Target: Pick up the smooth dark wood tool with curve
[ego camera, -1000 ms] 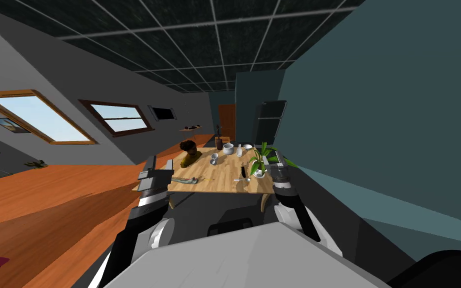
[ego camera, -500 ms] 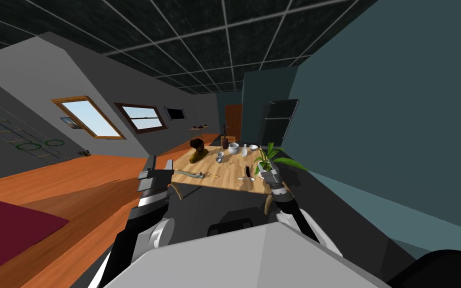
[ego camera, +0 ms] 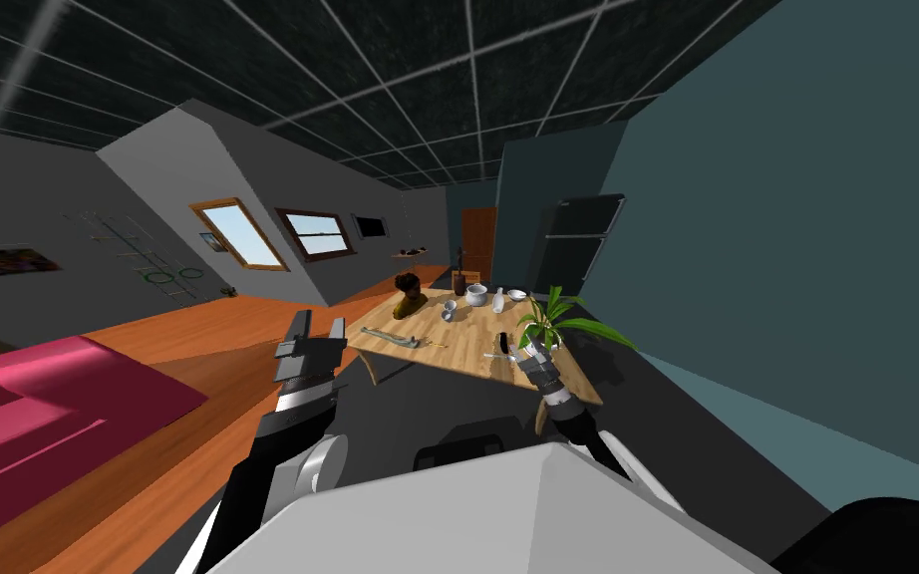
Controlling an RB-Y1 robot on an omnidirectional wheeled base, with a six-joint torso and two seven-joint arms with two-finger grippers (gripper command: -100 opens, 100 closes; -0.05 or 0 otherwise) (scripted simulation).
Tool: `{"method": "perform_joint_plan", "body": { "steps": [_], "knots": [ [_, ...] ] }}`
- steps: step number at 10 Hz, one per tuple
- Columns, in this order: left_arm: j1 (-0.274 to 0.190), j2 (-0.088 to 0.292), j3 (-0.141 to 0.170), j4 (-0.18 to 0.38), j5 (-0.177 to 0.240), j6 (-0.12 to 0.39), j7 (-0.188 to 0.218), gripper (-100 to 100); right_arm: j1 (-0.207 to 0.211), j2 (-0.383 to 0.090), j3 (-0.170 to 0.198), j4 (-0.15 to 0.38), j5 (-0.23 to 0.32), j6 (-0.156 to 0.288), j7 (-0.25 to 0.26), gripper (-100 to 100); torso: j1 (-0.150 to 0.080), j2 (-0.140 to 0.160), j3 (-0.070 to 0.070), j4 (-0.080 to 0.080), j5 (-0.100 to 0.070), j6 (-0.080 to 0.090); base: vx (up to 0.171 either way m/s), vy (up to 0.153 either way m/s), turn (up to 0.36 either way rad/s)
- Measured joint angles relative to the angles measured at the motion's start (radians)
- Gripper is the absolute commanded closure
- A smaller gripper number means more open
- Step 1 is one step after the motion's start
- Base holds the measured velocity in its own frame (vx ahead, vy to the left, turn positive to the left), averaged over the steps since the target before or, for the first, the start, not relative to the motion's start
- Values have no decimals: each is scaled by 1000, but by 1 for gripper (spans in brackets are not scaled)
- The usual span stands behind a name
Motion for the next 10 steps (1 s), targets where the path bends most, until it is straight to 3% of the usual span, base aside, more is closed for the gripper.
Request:
{"method": "perform_joint_plan", "body": {
  "steps": [5, 6, 9, 10],
  "knots": [
    [0, 0, 0, 0, 0, 0, 0, 0, 25, -97, 60, 165, 78, -49, -118, -100, 0, 0, 0, 0, 0, -1, -29, 22, 221],
    [0, 0, 0, 0, 0, 0, 0, 0, 30, -111, 69, 188, 90, -51, -142, -100, 0, 0, 0, 0, 0, 0, -9, 12, -16],
    [0, 0, 0, 0, 0, 0, 0, 0, 47, -162, 88, 230, 119, -52, -209, -100, 0, -1, 0, 0, 0, 0, -21, 34, 271],
    [0, 0, 0, 0, 0, 0, 0, 0, 27, -180, 110, 272, 143, -55, -232, -100, 1, 0, 0, 0, 0, -1, -24, 33, 158]
  ]
}}
